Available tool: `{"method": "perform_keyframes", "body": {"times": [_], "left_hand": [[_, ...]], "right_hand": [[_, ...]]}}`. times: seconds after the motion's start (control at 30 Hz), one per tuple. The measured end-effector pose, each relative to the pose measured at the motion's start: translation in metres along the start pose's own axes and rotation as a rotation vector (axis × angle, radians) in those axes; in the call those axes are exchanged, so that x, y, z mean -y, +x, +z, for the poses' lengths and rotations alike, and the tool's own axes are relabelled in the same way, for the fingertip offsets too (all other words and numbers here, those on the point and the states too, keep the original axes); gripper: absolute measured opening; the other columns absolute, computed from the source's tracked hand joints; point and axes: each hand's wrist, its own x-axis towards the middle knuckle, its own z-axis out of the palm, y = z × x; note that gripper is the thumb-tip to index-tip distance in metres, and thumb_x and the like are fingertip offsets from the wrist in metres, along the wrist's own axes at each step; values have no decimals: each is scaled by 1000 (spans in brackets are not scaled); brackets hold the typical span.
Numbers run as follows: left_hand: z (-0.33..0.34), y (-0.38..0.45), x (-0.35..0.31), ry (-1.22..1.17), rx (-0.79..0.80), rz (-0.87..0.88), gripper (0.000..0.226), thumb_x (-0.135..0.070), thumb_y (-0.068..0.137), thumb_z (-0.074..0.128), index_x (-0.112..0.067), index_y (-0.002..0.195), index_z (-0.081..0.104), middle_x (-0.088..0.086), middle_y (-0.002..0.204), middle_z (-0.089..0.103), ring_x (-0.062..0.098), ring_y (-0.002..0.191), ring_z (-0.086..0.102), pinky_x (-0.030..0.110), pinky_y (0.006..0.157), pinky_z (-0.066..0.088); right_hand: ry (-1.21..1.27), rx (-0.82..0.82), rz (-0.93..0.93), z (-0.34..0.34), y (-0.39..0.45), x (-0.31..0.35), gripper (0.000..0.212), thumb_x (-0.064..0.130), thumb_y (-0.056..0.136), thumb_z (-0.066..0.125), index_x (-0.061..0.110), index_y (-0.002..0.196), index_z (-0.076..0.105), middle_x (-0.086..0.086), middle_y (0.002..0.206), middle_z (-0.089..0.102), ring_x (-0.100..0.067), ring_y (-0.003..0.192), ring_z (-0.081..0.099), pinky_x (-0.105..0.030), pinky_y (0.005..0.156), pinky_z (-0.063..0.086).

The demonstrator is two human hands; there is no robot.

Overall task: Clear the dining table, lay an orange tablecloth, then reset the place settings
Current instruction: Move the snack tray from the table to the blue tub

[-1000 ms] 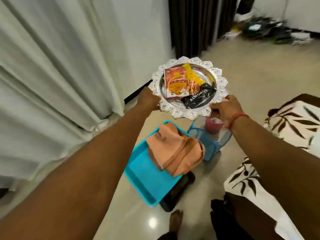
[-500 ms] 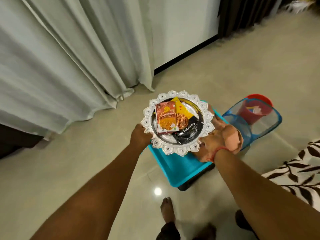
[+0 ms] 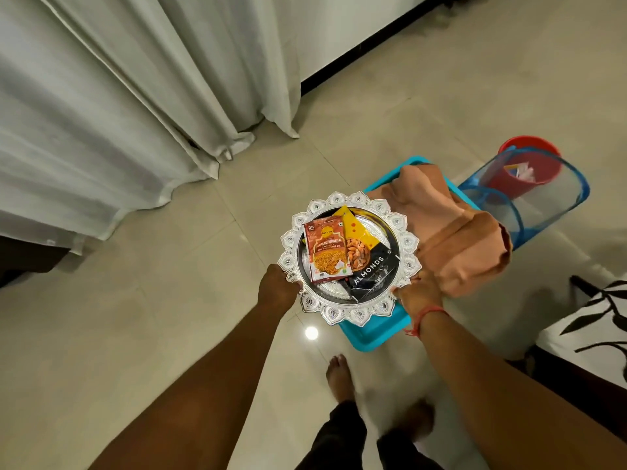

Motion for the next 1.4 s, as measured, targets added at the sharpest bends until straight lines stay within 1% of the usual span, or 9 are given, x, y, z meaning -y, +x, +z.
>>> {"method": "perform_keyframes", "body": {"times": [0.07,0.17,0.33,0.63,0.77,1.0,1.17,1.23,1.4], "left_hand": [[3,3,5,13,7,-10,47,-11,81,78,0,118,52,16,116,67,34,110,63,39,91,49],[7,6,10,39,26,-27,46,-13,81,77,0,118,52,16,116,67,33,110,63,33,86,47],[16,4,18,80,56,-43,47,-14,83,76,0,120,51,16,118,66,33,112,62,28,81,41],[29,4,24,126,135,-47,44,-11,84,72,2,121,53,17,121,65,34,115,62,37,94,49],[35,3,24,124,150,-60,43,-9,85,69,1,123,50,18,121,65,34,113,63,42,96,50],[36,5,19,160,160,-90,41,-15,84,67,0,120,54,18,119,66,36,112,63,40,93,51],[34,4,6,275,91,-176,49,-23,88,64,-4,129,46,18,134,52,37,124,52,40,101,43],[32,-1,1,360,36,-119,51,-24,89,62,-5,132,43,17,135,47,36,127,46,44,100,42],[29,-15,-25,728,-72,339,51,-29,92,56,-10,137,42,12,135,48,30,120,49,43,96,47]], "right_hand": [[-5,-34,11,4,1,-6,44,-9,75,76,5,112,56,-16,111,67,-33,102,65,-45,96,52],[23,-57,48,7,4,-14,46,-8,75,75,10,112,54,-14,109,66,-33,96,66,-40,74,56],[8,-57,65,8,8,-30,44,-10,75,72,10,109,52,-15,107,67,-31,95,66,-36,69,54],[-69,-92,44,6,19,-48,43,-7,74,73,12,105,50,-12,106,67,-32,99,65,-42,88,53],[-75,-97,28,4,20,-55,46,-10,74,73,19,102,50,3,95,65,-28,103,64,-43,98,50],[-74,-75,38,2,17,-57,53,-7,77,70,12,121,49,-4,110,67,-29,108,64,-39,99,48],[-73,-82,-1,3,8,-46,58,0,80,71,13,132,46,-8,128,65,-27,116,61,-39,105,45],[-101,-118,-22,1,3,-40,54,8,82,72,12,130,49,-12,130,62,-31,118,60,-42,106,44],[-324,-135,-77,-12,-8,-24,62,23,90,65,6,143,38,-21,147,41,-38,133,43,-41,111,37]]}}
